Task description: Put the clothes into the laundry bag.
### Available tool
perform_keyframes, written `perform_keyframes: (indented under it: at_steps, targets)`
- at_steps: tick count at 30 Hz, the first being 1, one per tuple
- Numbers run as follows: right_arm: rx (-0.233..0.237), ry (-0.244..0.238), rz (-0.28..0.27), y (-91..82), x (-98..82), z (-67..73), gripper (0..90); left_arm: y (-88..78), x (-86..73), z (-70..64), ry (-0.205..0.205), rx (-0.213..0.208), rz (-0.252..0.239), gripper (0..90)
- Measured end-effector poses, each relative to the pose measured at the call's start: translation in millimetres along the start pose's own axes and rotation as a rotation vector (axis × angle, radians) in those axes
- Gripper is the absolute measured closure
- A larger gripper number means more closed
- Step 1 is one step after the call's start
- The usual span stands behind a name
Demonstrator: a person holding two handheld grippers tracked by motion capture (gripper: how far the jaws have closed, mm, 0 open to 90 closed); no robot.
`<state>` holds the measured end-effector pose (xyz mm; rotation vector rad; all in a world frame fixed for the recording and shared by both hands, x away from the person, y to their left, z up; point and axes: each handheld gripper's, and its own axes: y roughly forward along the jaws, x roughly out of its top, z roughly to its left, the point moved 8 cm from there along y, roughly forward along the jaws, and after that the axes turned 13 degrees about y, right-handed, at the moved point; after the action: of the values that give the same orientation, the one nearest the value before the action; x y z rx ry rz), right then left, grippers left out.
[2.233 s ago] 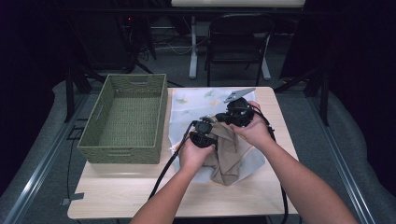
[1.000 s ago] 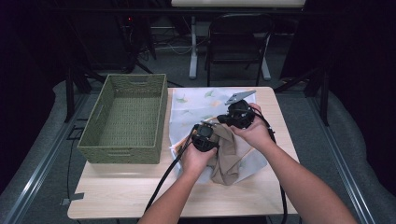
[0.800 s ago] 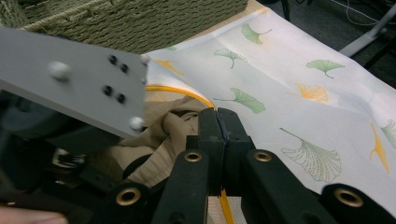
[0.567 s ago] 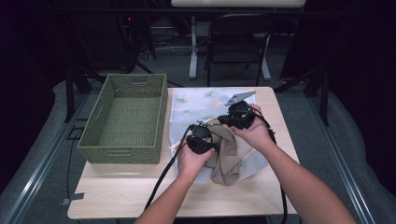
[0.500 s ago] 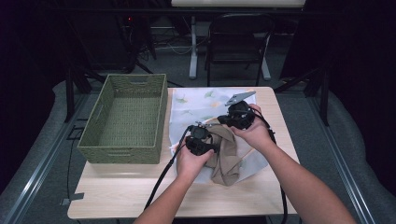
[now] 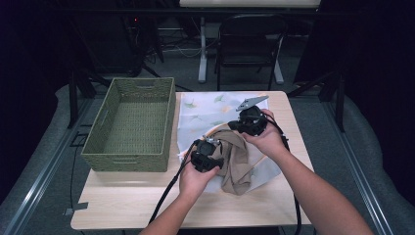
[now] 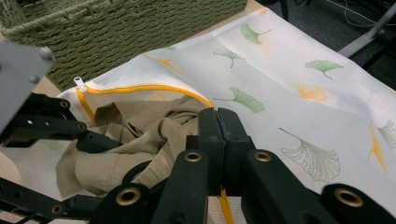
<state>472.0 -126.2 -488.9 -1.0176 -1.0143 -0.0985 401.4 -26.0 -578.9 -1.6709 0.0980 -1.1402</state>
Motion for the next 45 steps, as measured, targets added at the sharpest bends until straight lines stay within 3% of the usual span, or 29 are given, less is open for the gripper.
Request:
perform_keyframes:
  at_steps: [4, 9, 14, 22, 45]
  targets:
    - [0.005, -0.001, 0.001, 0.0, -0.3, 1.4, 89.7, 3.1, -2.9, -1.0, -0.011, -0.011, -0.006, 52.5]
    - [0.005, 0.000, -0.001, 0.2, -0.4, 1.9, 89.6, 4.7, -6.5, -1.3, -0.061, -0.018, -0.015, 53.9]
    - [0.008, 0.001, 0.000, 1.1, -1.8, 2.6, 89.6, 7.0, -6.7, -3.1, -0.067, -0.020, -0.029, 64.4]
    - [0.013, 0.001, 0.003, 0.6, -4.4, 2.1, 89.7, 8.4, 0.7, -1.2, -0.078, 0.000, -0.025, 71.8]
    - [0.030, 0.005, -0.011, -4.3, 7.9, 7.9, 89.7, 27.3, 32.2, 24.4, -0.131, 0.046, -0.021, 72.8]
